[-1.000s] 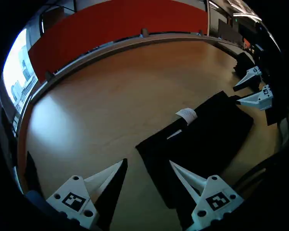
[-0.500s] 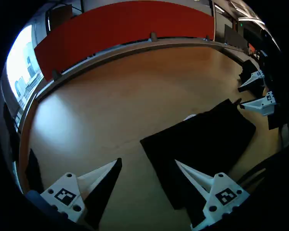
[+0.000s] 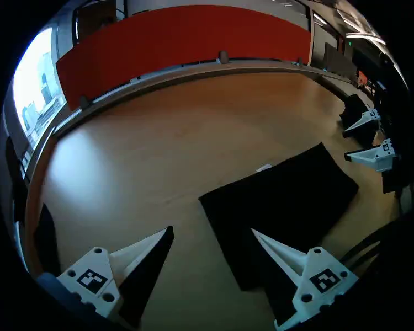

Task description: Fold towel

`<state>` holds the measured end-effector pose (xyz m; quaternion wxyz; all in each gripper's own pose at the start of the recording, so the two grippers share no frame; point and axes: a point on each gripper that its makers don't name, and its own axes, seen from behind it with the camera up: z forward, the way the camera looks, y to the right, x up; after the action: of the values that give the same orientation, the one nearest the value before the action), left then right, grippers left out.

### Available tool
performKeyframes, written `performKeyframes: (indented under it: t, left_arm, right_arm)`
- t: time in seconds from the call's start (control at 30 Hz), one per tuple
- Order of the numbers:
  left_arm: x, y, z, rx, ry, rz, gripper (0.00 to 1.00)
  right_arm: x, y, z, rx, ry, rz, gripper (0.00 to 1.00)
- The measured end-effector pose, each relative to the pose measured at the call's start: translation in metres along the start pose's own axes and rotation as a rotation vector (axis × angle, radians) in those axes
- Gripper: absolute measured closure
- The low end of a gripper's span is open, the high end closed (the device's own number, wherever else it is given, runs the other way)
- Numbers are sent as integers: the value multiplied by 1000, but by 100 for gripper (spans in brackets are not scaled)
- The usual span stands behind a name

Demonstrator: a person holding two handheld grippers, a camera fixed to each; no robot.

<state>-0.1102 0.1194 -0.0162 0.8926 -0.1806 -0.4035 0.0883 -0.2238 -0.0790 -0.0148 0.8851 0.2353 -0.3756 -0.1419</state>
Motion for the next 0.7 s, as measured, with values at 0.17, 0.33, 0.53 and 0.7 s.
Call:
performKeyframes:
  t: [0.17,0.33,0.53,0.7]
  left_arm:
    - [-8,3,-10,7,1,-10,7]
    - [-20,7,-23,11,-4,-29,7]
    - [-35,12,-38,19,-7,-53,7]
    - [-43,11,-47,30,-6,-80,7]
  right_arm:
    - [-8,-9,-11,4,1,9,9]
    - [-17,-17,-23,6,0,12,9]
    - [-26,-22,-32,7,-2,9,9]
    - [-28,-24,-35,14,1,2,9]
